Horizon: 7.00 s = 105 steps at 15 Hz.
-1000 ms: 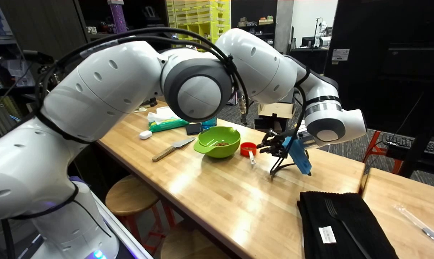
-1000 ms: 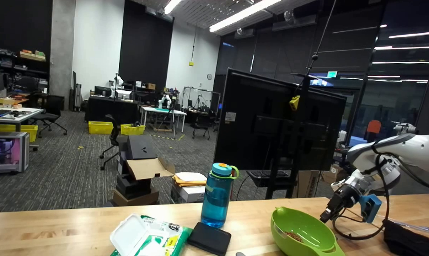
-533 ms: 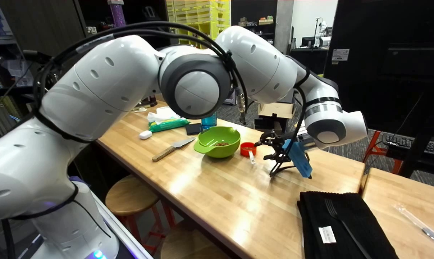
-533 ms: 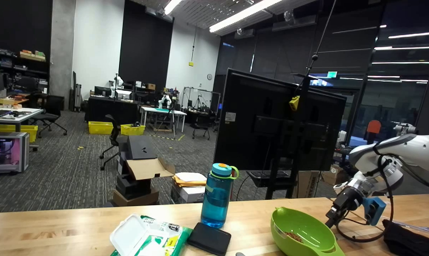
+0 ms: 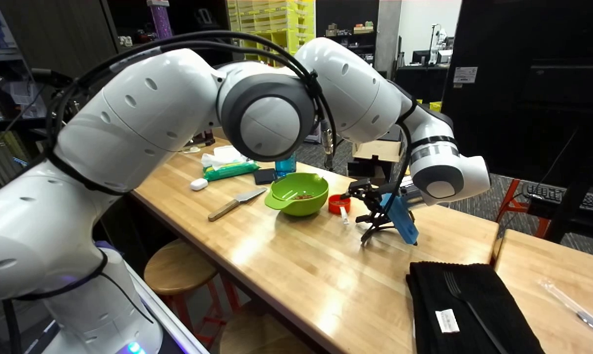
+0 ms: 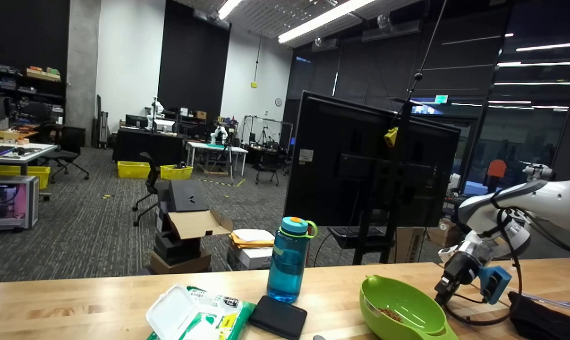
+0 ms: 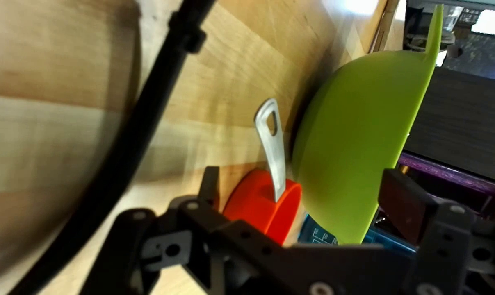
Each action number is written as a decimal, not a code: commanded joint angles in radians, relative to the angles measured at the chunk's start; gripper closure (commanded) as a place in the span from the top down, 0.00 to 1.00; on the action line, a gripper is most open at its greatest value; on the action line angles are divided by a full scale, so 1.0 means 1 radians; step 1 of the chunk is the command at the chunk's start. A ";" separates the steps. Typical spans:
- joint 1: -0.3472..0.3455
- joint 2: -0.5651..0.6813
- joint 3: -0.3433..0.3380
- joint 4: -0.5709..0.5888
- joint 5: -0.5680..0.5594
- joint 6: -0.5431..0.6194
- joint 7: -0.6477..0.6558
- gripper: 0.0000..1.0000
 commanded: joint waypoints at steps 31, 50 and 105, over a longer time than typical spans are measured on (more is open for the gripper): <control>0.074 -0.018 -0.097 -0.079 -0.012 -0.096 -0.012 0.00; 0.101 -0.034 -0.103 -0.099 -0.013 -0.128 -0.028 1.00; 0.086 -0.072 -0.119 -0.140 0.046 -0.141 -0.086 0.01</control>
